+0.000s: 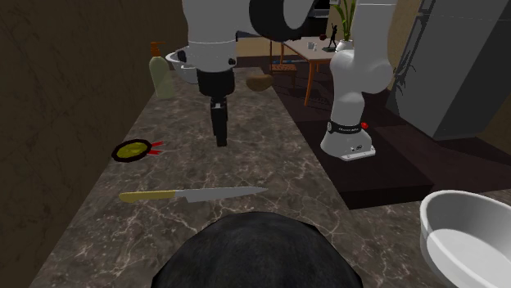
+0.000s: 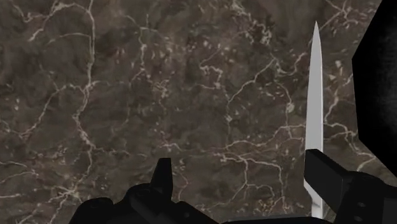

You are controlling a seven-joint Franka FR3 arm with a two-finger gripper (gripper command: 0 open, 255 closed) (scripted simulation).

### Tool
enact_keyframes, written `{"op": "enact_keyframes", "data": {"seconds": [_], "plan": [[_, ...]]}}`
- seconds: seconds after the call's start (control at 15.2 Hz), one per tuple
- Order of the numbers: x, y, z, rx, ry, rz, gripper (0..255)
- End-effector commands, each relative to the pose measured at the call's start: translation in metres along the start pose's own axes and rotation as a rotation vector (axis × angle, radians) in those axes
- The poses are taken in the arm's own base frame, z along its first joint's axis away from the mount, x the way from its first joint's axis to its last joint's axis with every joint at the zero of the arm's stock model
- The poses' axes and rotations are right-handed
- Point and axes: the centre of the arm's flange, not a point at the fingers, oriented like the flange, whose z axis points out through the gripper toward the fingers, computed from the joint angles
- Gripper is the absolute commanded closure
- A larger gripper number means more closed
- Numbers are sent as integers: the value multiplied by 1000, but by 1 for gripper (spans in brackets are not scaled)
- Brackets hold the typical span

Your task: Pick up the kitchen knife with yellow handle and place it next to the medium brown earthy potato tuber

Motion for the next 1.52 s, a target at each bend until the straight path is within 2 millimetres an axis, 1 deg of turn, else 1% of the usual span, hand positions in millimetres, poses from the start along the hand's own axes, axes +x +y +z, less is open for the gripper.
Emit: {"op": "enact_keyframes", "data": {"seconds": [0.0,0.53,0.59,0.99,1.06,1.45], "plan": [[14,-19,11,2,4,-3,0],[65,-98,56,8,19,-18,0],[66,-100,57,8,20,-18,0],[66,-100,89,8,20,-18,0],[67,-100,97,8,20,-18,0],[67,-100,97,8,20,-18,0]]}}
